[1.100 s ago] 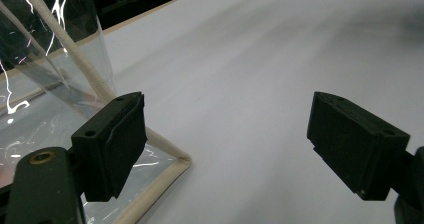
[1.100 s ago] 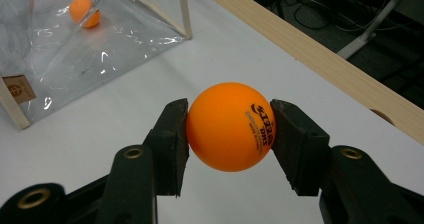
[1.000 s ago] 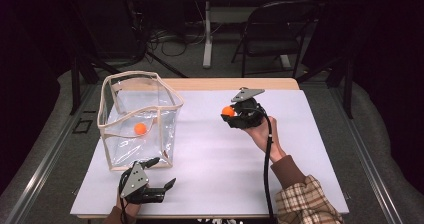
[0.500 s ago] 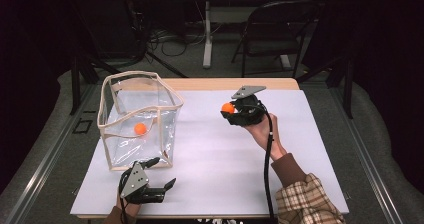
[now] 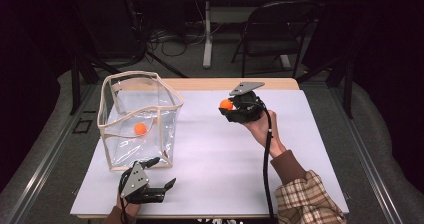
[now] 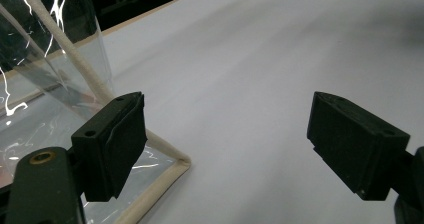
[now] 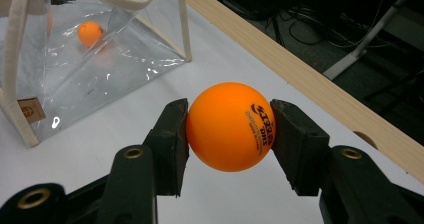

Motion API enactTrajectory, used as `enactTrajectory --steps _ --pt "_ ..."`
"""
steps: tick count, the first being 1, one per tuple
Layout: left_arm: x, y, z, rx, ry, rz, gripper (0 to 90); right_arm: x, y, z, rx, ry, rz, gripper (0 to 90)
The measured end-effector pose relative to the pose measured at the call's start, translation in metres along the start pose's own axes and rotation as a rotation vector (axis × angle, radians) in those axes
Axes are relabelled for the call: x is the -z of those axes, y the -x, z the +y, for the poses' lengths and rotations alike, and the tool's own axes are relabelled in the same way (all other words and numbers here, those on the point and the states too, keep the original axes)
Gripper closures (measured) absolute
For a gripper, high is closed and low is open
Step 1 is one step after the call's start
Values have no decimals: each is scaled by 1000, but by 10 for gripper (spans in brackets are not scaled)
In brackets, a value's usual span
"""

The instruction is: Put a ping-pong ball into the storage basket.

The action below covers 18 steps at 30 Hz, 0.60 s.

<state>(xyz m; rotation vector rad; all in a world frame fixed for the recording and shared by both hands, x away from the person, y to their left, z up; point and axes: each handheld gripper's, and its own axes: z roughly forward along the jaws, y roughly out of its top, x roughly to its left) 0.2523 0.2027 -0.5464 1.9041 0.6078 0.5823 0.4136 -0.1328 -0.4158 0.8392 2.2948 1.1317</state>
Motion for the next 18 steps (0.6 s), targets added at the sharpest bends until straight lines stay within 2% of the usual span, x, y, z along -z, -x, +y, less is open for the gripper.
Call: enactTrajectory --steps 18 --pt "0 0 0 -1 2 0 159 -4 -3 19 18 18 6 510"
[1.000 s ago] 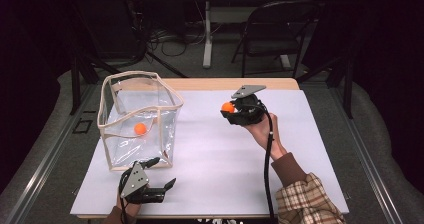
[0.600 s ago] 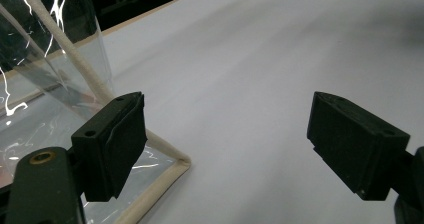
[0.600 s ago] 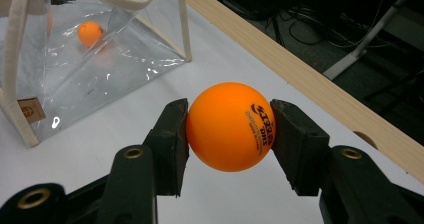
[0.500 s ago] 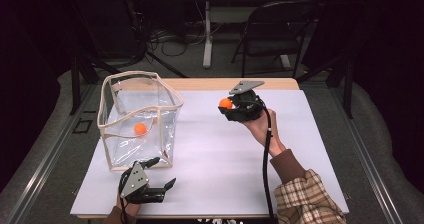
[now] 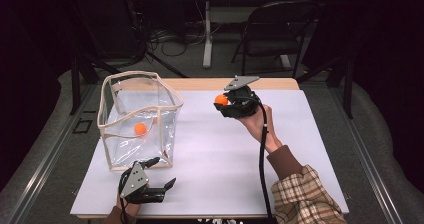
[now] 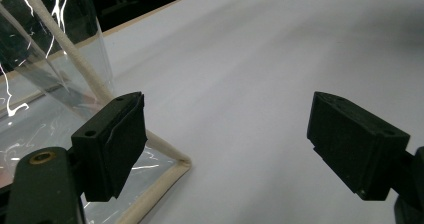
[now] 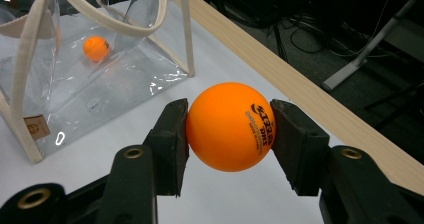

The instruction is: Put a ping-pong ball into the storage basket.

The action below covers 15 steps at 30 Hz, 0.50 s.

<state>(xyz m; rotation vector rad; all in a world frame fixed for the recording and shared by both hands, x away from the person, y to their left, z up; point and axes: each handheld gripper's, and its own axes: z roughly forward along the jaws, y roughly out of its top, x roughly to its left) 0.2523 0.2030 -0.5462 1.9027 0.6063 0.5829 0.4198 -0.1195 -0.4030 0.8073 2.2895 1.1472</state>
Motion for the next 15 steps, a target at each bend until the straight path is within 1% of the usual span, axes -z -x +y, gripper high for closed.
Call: enactTrajectory --steps 15 --pt "0 0 0 1 0 -3 159 -3 -2 14 12 15 0 509"
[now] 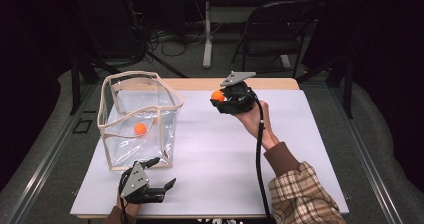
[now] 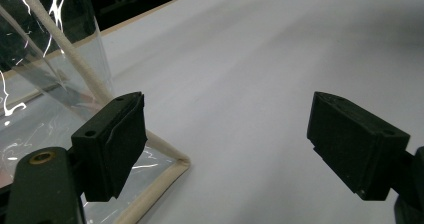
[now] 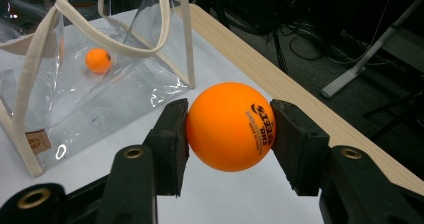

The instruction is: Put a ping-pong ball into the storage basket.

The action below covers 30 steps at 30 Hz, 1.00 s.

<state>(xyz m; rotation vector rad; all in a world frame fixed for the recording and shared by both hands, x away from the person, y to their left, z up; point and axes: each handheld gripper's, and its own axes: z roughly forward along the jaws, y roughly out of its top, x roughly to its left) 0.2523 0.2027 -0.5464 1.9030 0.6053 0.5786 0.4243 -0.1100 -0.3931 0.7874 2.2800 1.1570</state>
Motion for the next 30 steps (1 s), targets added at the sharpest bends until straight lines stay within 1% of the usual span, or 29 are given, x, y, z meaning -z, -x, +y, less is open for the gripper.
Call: enactTrajectory --steps 9,13,30 --pt "0 0 0 -1 -1 0 159 -2 -3 8 13 12 2 509" --pt "0 0 0 -1 0 1 159 -3 -4 11 9 21 8 509" --pt "0 0 0 -2 1 1 159 -9 -11 23 28 32 17 510"
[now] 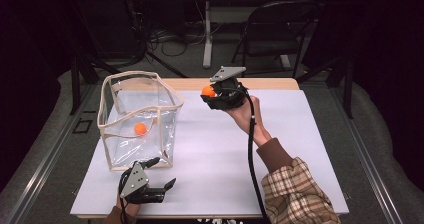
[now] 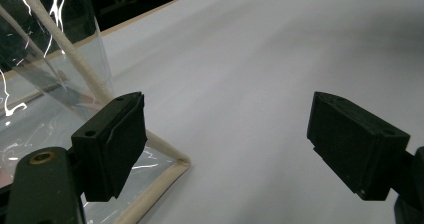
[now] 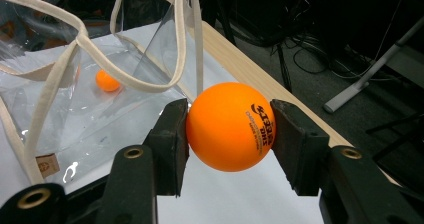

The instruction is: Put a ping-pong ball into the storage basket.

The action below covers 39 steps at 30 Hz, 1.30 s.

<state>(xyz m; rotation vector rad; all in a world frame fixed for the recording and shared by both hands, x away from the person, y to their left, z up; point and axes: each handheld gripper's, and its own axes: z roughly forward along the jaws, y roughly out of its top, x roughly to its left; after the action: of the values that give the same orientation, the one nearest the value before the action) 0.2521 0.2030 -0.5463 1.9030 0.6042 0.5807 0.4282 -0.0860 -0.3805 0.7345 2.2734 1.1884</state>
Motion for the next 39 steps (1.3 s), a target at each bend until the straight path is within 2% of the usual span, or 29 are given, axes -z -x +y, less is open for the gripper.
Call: enactTrajectory --steps 14,39 --pt "0 0 0 2 1 -1 159 -4 -5 8 15 3 6 510" --pt "-1 0 0 5 -1 0 159 -12 -9 23 17 40 21 510"
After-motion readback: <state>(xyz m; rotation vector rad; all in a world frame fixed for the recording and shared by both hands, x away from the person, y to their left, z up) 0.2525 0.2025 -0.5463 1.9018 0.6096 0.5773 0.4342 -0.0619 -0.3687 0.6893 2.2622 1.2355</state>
